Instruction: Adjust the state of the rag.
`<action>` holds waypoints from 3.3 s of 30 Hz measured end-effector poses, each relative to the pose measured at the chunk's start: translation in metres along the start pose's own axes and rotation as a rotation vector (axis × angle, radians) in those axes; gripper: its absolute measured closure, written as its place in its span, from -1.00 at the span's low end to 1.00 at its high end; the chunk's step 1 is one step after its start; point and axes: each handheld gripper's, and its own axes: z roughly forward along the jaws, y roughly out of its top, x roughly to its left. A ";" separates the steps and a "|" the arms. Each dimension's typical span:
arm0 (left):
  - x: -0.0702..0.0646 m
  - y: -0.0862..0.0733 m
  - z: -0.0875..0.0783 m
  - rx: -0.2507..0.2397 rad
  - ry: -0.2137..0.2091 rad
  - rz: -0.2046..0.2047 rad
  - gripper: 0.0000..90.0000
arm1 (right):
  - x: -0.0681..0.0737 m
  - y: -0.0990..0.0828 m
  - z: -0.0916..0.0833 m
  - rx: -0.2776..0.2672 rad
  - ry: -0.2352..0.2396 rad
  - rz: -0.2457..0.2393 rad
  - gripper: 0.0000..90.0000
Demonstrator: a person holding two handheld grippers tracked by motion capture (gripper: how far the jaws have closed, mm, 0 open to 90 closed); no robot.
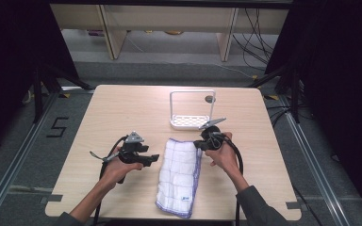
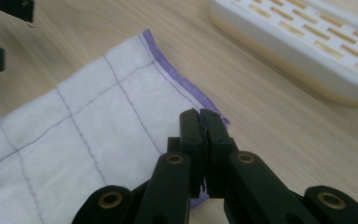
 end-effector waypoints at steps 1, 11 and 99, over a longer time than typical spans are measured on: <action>0.000 0.000 0.000 -0.006 0.009 -0.004 -0.20 | 0.002 -0.001 -0.002 -0.025 0.009 0.003 0.98; 0.001 0.006 0.004 0.000 0.020 -0.004 -0.20 | -0.006 -0.027 0.010 0.129 -0.065 0.007 0.98; -0.019 0.075 0.011 -0.152 -0.057 0.109 0.80 | 0.007 0.019 -0.034 -0.174 0.041 -0.072 0.85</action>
